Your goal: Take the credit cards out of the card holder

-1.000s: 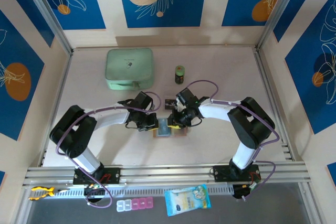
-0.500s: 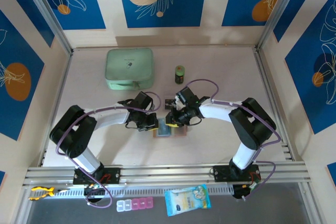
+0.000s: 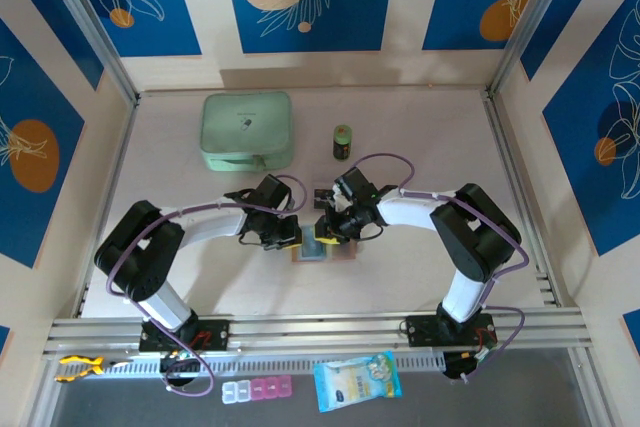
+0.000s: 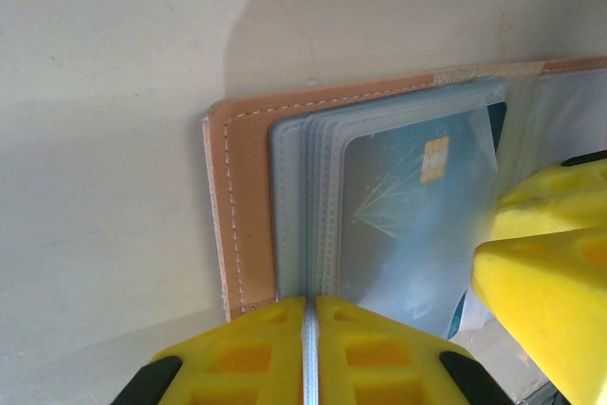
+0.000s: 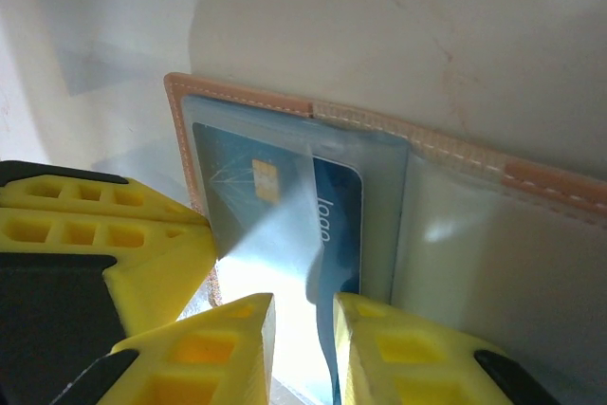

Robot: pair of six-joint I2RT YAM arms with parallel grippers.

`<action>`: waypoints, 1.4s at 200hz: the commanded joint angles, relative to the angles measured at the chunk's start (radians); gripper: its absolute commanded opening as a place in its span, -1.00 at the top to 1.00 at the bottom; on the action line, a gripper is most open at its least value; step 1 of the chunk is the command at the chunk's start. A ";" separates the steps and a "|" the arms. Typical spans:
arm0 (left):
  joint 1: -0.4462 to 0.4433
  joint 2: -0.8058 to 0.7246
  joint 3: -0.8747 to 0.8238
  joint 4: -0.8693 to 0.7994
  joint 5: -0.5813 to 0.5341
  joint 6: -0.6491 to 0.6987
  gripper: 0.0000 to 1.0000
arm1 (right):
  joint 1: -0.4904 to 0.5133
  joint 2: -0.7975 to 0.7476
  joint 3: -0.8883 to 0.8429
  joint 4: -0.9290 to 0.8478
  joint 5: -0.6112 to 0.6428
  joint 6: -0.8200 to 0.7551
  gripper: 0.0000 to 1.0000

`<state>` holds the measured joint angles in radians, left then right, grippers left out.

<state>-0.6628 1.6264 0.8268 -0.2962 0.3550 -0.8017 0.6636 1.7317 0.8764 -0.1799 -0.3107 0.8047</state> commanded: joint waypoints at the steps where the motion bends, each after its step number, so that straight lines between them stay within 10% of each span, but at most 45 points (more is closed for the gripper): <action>1: 0.008 0.027 0.003 -0.038 -0.011 0.018 0.80 | 0.003 -0.013 -0.005 -0.073 0.049 -0.012 0.50; 280: -0.009 -0.059 0.079 -0.081 0.026 0.029 0.81 | -0.019 -0.111 -0.018 -0.106 0.092 -0.023 0.49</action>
<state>-0.6632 1.5734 0.8742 -0.3599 0.3561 -0.7830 0.6556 1.6581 0.8749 -0.2775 -0.2127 0.7753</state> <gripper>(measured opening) 0.097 0.251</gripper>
